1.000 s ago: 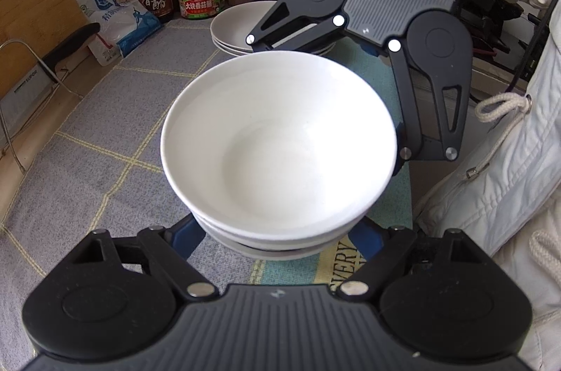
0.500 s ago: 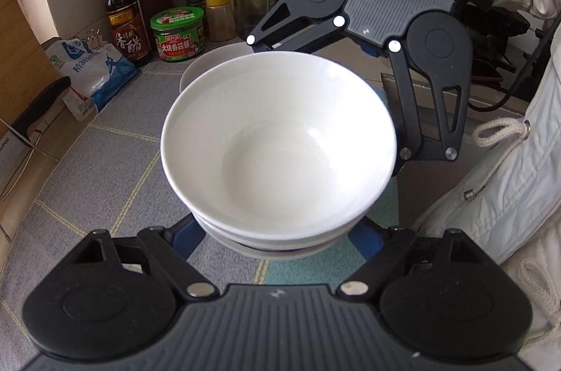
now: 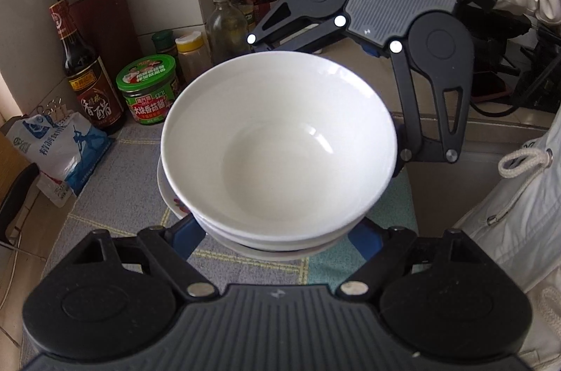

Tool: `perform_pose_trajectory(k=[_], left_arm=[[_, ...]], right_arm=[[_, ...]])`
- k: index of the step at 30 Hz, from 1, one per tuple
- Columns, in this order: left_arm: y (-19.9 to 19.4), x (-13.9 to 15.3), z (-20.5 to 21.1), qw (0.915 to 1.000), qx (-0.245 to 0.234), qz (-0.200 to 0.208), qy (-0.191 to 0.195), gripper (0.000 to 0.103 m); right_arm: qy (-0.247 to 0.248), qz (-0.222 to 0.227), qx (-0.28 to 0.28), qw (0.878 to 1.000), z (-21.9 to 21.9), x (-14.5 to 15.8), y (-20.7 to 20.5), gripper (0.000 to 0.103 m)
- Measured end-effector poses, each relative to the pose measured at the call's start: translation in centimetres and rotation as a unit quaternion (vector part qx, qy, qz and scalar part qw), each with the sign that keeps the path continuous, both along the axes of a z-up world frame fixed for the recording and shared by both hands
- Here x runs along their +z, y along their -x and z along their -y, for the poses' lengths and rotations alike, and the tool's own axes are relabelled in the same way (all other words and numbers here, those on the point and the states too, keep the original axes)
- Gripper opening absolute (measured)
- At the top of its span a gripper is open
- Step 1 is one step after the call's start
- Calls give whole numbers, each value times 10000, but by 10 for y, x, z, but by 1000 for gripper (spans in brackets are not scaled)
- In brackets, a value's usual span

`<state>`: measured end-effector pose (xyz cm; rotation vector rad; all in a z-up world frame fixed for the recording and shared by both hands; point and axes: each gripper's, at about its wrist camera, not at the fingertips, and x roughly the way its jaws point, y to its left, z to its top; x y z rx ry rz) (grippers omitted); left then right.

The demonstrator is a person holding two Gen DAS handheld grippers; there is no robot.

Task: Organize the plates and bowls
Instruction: 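Carry the bowl stack with both tools over to the white plate stack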

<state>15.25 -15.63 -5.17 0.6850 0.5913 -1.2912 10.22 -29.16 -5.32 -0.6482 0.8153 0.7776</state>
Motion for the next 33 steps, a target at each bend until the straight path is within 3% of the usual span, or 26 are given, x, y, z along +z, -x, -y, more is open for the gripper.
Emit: perform_pose_trajectory(k=[13,33], left_arm=[[-28,-16,48,9997,-219,81,-85,87],[-52,-26,76,9996,-83,49,-250,87]], right_arm=[[127,66,-352,9993,47,-11,-20,89],[123,-51,-527,9985,69,-31,-50,89]])
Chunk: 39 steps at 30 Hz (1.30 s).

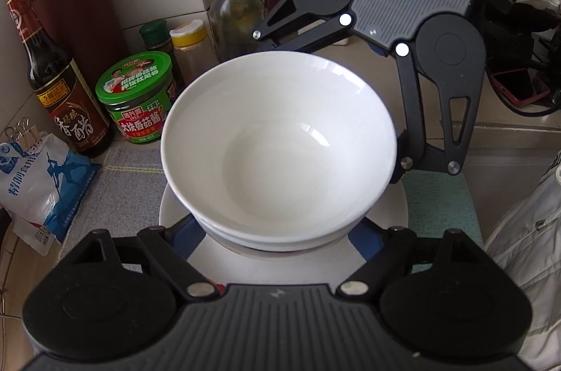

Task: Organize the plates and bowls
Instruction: 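Carry the bowl stack with both tools over to the white plate stack, then lower the bowls onto the plates and open both tools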

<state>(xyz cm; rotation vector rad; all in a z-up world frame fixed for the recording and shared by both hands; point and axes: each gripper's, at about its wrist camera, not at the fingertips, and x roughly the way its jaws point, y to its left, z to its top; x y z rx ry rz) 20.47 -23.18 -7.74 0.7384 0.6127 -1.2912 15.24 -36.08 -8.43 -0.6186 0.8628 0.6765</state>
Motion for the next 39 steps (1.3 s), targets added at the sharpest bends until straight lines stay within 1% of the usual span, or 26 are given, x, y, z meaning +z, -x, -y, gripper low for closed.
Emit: perform_pose_trajectory(k=[13,15,28,31,33,34,35,37,39], left_arm=[[-5,-4,4,9999,67,-101,-61,87],[-6,-5,4,9998,94,-161,-44,87],[-8,-7,3,9996,131,-233,-15,87],[-8,-7,2,9996,161,-215,1,88],[-8,-7,1,9997,189,-185,1,88],[-6,-7,1,9998,176,-133,8,88],[-5,-7,1,9998,176,-93,-4,88],[-1,-7,0,9998,191,22,-24,90],[2,-6,-2,9997,224,96,-26,93]], right_arm=[[-44,-129,-35,9999,4,-5,-7,89],[-61,-133,-29,9999,4,-6,-8,89],[-75,-181,-27,9998,4,-7,-11,90],[-65,-168,-38,9998,3,-6,-10,91],[-45,-101,-71,9999,2,-6,-10,95],[-34,-46,-78,10000,2,-6,-11,101],[-76,-32,-80,9999,2,-5,-10,103],[-196,-63,-113,9997,3,-2,-11,103],[-156,-28,-151,9998,1,-2,-11,103]])
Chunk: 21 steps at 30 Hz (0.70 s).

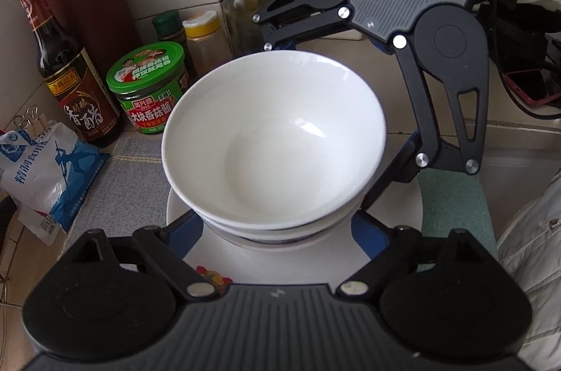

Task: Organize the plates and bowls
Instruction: 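Lower the bowls onto the plates and open both tools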

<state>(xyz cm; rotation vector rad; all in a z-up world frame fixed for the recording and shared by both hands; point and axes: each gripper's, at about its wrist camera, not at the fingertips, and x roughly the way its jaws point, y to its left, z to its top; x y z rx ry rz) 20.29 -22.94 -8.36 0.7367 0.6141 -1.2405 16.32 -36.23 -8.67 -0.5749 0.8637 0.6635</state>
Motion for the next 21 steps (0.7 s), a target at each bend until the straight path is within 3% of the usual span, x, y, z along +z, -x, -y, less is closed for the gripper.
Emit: perform_pose_trajectory(k=[7,12,17,21], left_arm=[[17,6,-18,9989,354,217,228,97],[35,21,-43,9929,876,422,686,99],[61,37,-70,9767,1322,941,1404,102],[82,43,-88,9606,1699,1129,1890,102]], right_arm=[[73,209,-201,9996,2,4,12,103],[70,347,-573,9977,2,13,23,103],[260,614,-1193,9906,-12,23,42,103],[151,777,-1968,9772,-26,33,60,103]])
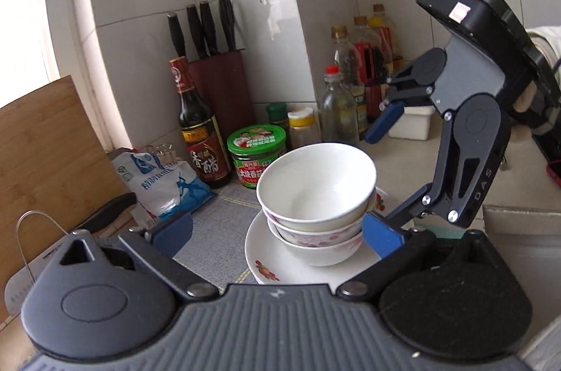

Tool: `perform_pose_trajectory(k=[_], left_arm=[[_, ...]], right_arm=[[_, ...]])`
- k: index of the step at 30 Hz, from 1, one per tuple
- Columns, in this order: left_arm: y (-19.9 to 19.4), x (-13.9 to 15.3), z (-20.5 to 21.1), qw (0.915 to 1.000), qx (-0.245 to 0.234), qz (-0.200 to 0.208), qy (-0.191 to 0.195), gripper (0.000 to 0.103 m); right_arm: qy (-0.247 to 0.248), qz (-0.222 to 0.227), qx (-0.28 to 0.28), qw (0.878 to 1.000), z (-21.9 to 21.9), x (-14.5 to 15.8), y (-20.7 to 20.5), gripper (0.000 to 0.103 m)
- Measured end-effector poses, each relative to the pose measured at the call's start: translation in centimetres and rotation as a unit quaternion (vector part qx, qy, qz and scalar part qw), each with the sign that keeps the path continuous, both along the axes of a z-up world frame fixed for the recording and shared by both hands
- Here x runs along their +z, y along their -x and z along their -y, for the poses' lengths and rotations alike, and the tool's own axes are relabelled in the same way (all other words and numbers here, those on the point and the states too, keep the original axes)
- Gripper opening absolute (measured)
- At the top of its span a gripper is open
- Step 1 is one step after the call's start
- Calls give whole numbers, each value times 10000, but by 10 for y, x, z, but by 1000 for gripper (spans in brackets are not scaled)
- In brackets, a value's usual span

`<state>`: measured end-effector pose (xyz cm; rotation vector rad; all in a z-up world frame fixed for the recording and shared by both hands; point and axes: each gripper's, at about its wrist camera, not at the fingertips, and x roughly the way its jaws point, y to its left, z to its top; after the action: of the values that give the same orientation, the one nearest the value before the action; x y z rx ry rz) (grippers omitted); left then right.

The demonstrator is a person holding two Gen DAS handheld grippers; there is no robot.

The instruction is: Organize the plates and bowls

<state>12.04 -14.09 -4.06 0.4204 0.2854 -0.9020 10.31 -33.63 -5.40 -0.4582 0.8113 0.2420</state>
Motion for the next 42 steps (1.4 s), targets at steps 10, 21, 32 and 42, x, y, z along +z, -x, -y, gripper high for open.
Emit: perform_pose_trajectory(k=[10,21,32,42], left_arm=[[35,12,-35,9907,1085,-740,351,102],[57,38,-53,9795,1748,-998,27,102],[59,59,-69,9742,1904,-1179,293,102],[57,59,-67,9706,2019,-1272,313,102]], right_arm=[[-854,282,-2861,9540,-32,3,40,103],[-1038,1060,-4086,9006,-80,28,106,103],[-1062,1452,-4090,8946,-106,49,122,103],[-1015,1531,-4059,8953,-110,52,122,103]])
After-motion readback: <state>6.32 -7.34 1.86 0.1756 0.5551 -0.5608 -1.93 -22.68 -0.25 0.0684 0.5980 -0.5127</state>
